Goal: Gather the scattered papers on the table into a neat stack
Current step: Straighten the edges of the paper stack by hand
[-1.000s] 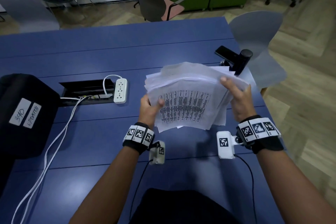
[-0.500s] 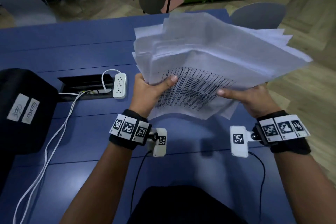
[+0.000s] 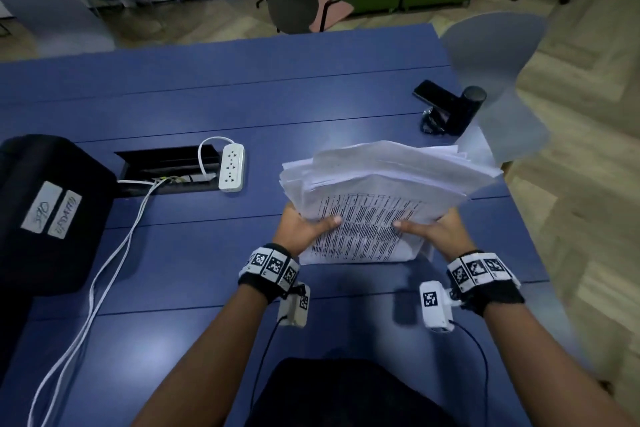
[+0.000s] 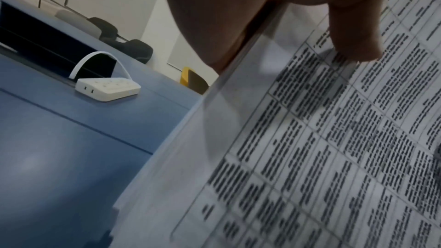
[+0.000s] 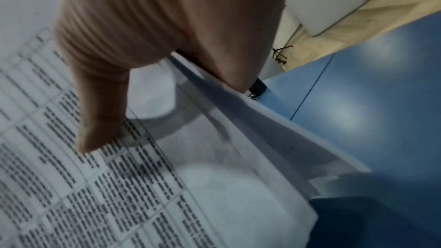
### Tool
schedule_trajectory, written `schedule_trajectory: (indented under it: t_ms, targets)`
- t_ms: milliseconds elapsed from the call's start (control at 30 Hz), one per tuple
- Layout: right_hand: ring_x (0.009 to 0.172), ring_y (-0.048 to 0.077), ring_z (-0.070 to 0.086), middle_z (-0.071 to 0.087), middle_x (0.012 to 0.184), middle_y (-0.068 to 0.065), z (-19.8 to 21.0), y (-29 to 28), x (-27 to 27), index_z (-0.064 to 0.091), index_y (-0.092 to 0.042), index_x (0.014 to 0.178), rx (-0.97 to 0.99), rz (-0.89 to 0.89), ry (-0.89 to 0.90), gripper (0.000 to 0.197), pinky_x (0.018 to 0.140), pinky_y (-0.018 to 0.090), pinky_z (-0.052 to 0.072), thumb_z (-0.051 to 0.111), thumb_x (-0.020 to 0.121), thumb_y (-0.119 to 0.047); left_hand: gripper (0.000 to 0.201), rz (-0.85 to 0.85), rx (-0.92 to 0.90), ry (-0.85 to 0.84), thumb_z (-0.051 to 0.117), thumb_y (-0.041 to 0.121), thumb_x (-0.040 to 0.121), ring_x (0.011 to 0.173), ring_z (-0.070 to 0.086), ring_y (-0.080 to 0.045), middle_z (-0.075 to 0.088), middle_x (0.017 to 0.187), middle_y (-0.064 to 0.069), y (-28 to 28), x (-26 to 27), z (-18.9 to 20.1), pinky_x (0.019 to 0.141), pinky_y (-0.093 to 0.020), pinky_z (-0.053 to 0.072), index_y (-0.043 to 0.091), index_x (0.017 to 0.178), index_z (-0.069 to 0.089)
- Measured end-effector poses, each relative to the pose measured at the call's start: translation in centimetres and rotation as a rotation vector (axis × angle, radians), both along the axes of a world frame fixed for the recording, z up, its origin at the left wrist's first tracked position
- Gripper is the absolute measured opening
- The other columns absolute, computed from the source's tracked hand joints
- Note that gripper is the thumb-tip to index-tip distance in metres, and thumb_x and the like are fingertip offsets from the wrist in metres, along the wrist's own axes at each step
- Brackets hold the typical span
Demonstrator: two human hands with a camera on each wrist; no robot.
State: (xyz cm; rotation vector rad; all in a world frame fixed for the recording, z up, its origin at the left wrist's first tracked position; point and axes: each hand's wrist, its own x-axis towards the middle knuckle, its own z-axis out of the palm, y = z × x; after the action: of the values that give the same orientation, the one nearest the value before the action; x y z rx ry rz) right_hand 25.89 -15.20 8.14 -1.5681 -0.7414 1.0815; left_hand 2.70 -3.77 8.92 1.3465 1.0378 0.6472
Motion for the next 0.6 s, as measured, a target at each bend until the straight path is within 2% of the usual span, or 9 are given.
schedule_trajectory:
  t_ms: [100,167,233,300,333,400,467,533,600]
  targets:
    - [0.09,0.002,0.07,0.071,0.103,0.005,0.6,-0.1,-0.6,0.05,0.01,0.122,0.002,0.022,-0.018,0.069,0.075,0.014,0.054,0.08,0.06,0.015,0.055,0.001,-0.006,-0.01,0.081,-0.004,0.068,0.094,0.068,-0.001,0.071,0.102,0.002,0.5,-0.1,0.2,0.079,-0.016,0.054,0.004,0.116,0.056]
    - [0.089,0.004,0.071,0.073,0.099,0.007,1.5,0.3,-0.8,0.057,0.009,0.116,0.001,0.003,-0.01,0.062,0.08,0.02,0.056,0.084,0.061,0.005,0.047,0.012,0.036,-0.066,0.076,-0.01,0.07,0.092,0.07,-0.005,0.074,0.095,0.006,0.6,0.2,1.2,0.078,-0.02,0.056,0.005,0.11,0.058]
    - [0.095,0.012,0.071,0.074,0.102,0.007,2.5,1.0,-1.1,0.059,0.009,0.114,0.043,-0.057,-0.004,0.066,0.092,0.032,0.054,0.088,0.058,-0.012,0.041,0.066,0.103,-0.11,0.073,-0.012,0.073,0.086,0.069,0.001,0.071,0.092,0.007,0.9,0.7,2.9,0.075,-0.015,0.054,0.012,0.103,0.059]
    - [0.1,0.015,0.067,0.07,0.108,0.006,4.5,1.9,-1.4,0.055,0.007,0.116,0.114,-0.143,-0.034,0.065,0.099,0.034,0.05,0.087,0.063,-0.012,0.035,0.138,0.166,-0.142,0.072,-0.008,0.077,0.078,0.068,0.004,0.068,0.087,0.008,1.4,1.3,4.9,0.07,-0.012,0.054,0.019,0.095,0.058]
    - [0.101,0.015,0.067,0.07,0.108,0.005,5.5,2.3,-1.4,0.058,0.005,0.114,0.167,-0.162,-0.078,0.057,0.098,0.034,0.051,0.086,0.065,-0.009,0.033,0.169,0.208,-0.158,0.073,-0.004,0.077,0.076,0.067,0.003,0.067,0.084,0.008,1.6,1.5,5.8,0.068,-0.015,0.055,0.021,0.093,0.059]
    - [0.097,0.007,0.07,0.074,0.098,-0.006,7.9,2.9,-1.8,0.066,-0.008,0.102,0.285,-0.202,-0.172,0.039,0.089,0.028,0.056,0.083,0.068,0.0,0.03,0.211,0.328,-0.209,0.075,0.004,0.079,0.079,0.067,-0.008,0.066,0.084,0.004,1.8,1.8,7.7,0.072,-0.03,0.06,0.025,0.096,0.061]
    - [0.089,-0.006,0.068,0.072,0.087,-0.025,10.4,3.4,-2.7,0.064,-0.02,0.096,0.416,-0.26,-0.211,0.041,0.081,0.015,0.054,0.078,0.071,0.008,0.018,0.251,0.474,-0.245,0.075,0.016,0.082,0.075,0.066,-0.018,0.067,0.078,0.003,1.6,2.2,9.5,0.07,-0.04,0.06,0.029,0.091,0.067]
    - [0.086,-0.011,0.066,0.069,0.083,-0.034,11.9,3.8,-3.6,0.063,-0.026,0.095,0.528,-0.308,-0.181,0.042,0.079,0.009,0.05,0.076,0.074,0.009,0.005,0.27,0.587,-0.245,0.068,0.025,0.087,0.064,0.06,-0.018,0.062,0.068,0.001,1.1,2.7,10.8,0.063,-0.036,0.055,0.03,0.088,0.069]
    - [0.088,-0.005,0.066,0.07,0.086,-0.031,11.9,4.2,-4.5,0.069,-0.03,0.09,0.583,-0.33,-0.189,0.032,0.082,0.018,0.052,0.075,0.079,-0.001,0.02,0.3,0.637,-0.173,0.058,0.033,0.092,0.05,0.049,-0.018,0.049,0.054,-0.012,0.4,3.5,11.2,0.054,-0.033,0.046,0.021,0.077,0.063]
